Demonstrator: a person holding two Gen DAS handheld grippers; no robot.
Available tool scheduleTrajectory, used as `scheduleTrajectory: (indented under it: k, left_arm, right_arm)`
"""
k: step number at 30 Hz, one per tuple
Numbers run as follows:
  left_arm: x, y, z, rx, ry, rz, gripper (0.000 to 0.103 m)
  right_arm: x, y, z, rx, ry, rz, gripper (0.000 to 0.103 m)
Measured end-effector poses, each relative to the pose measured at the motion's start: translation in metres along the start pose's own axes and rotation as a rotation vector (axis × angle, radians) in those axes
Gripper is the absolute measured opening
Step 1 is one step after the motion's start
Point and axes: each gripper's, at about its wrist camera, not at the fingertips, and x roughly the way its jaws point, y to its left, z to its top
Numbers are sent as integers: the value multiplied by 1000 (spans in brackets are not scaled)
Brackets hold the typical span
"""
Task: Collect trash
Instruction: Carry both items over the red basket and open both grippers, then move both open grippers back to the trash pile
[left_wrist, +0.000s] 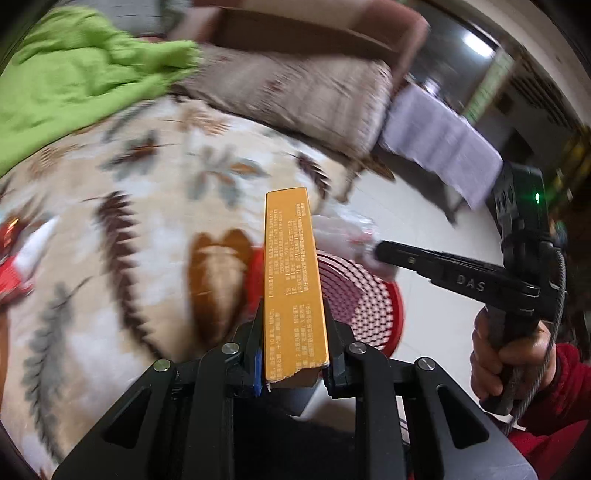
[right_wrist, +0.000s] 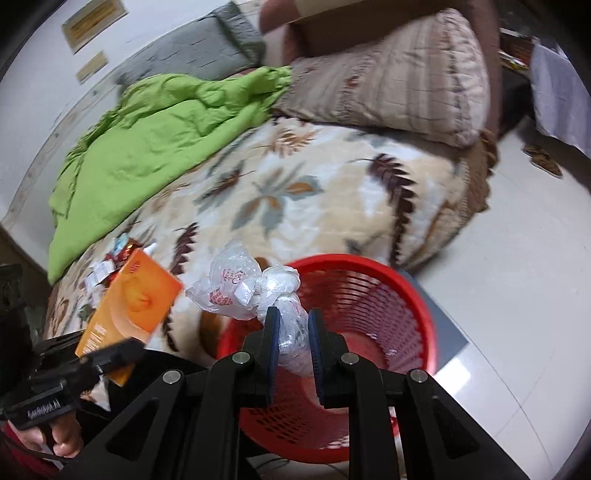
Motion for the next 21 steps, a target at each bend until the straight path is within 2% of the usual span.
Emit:
scheduleTrajectory:
  k: [3, 5, 7, 11, 13, 17, 21]
  left_arm:
    - [25, -18, 4, 15, 60, -24, 25]
    - [35, -19, 7, -4, 73, -23, 49]
    - [33, -16, 9, -24, 58, -12, 58]
    - [16, -6, 7, -51, 23, 7, 58]
    - [4, 0, 4, -70, -4, 18, 58]
    - [-33, 29, -6, -125, -87, 123, 58]
    - [-76, 72, -25, -229, -169, 232, 58]
  right_arm:
    - [0, -13, -5, 14, 15, -38, 22]
    - [-1, -20, -6, 39, 12, -50, 45]
    - [-6, -28, -6, 41, -18, -68, 52]
    - [-12, -24, -1, 22, -46, -65, 52]
    - [-10, -15, 4, 7, -49, -32, 53]
    - [0, 19, 12, -51, -59, 31, 58]
    - [19, 70, 13, -147, -30, 122, 58]
